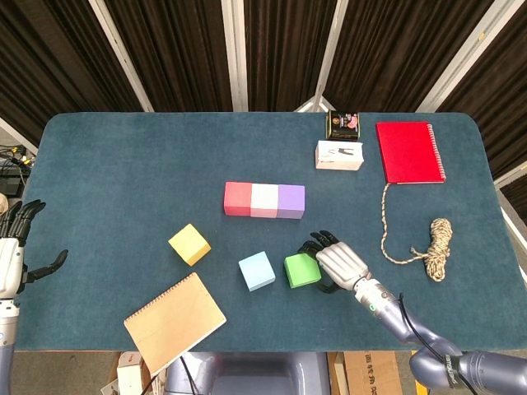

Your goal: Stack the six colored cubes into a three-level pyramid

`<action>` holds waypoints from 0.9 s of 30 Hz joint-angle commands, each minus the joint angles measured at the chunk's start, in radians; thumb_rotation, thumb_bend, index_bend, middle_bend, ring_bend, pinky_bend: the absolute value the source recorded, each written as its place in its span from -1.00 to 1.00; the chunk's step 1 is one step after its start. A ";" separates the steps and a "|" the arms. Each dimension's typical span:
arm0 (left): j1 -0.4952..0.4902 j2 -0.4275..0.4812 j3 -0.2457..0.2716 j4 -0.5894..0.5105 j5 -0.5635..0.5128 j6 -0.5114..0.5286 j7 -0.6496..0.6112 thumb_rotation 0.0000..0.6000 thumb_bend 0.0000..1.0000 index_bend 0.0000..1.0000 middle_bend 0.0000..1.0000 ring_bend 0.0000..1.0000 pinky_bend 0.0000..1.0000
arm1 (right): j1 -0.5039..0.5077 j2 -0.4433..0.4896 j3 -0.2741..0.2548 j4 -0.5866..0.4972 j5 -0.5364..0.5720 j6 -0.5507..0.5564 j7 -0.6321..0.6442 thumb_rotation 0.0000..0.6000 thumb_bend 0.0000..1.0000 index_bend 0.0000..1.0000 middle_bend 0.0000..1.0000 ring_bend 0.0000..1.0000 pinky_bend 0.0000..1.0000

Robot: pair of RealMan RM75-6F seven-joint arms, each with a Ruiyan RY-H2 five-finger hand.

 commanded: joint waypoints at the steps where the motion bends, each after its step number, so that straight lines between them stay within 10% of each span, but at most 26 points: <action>1: 0.001 -0.002 -0.004 0.000 -0.002 -0.002 0.000 1.00 -0.39 -0.73 -0.82 -1.00 -1.00 | 0.012 0.004 0.002 -0.010 0.022 -0.015 -0.018 1.00 -0.46 -0.54 -0.59 -0.95 -1.00; 27: 0.006 -0.008 -0.026 0.007 -0.011 -0.030 -0.006 1.00 -0.39 -0.71 -0.82 -1.00 -1.00 | 0.179 0.089 -0.017 -0.164 0.398 -0.088 -0.257 1.00 -0.46 -0.54 -0.58 -0.94 -1.00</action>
